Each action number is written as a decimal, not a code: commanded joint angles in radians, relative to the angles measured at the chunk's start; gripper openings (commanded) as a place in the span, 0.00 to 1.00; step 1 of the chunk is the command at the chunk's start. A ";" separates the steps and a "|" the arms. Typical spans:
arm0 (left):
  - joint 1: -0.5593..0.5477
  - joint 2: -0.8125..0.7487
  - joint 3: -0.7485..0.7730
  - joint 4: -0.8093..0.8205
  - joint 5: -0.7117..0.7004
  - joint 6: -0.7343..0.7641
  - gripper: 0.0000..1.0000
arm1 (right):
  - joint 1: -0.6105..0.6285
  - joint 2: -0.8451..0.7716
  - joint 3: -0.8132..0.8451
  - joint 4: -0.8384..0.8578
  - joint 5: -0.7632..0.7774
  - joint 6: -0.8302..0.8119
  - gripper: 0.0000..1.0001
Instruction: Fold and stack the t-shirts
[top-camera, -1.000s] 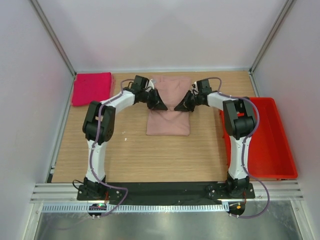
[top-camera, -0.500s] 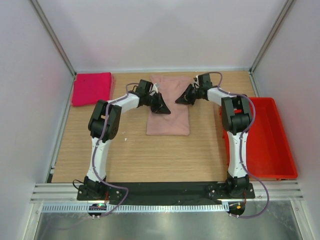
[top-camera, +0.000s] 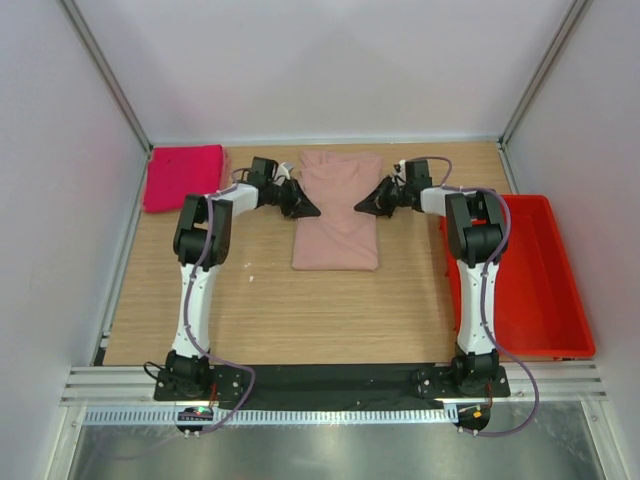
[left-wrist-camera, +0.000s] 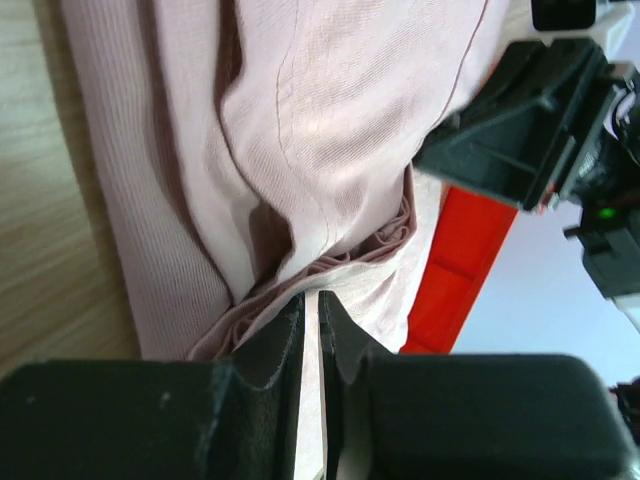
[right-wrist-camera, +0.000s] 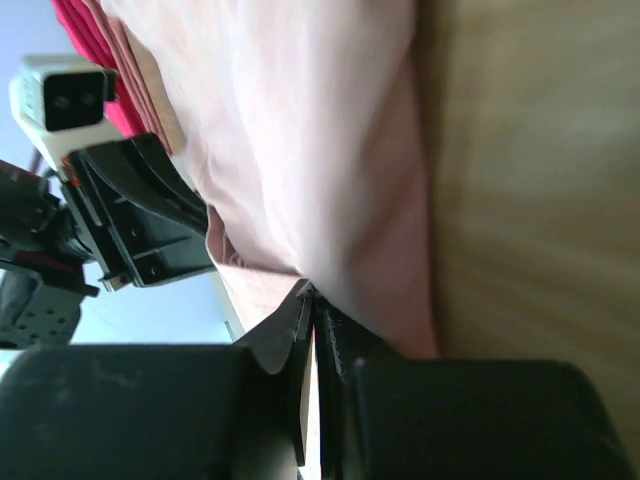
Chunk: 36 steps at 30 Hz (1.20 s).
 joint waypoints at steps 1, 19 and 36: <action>0.011 0.047 0.040 0.061 0.000 -0.011 0.11 | -0.047 0.072 0.028 0.090 0.007 0.011 0.10; -0.006 -0.272 -0.101 0.021 -0.044 -0.145 0.27 | -0.053 -0.238 0.056 -0.336 -0.048 -0.218 0.15; -0.026 -0.159 -0.286 0.089 -0.058 -0.151 0.23 | 0.149 -0.282 -0.470 0.083 -0.208 -0.136 0.13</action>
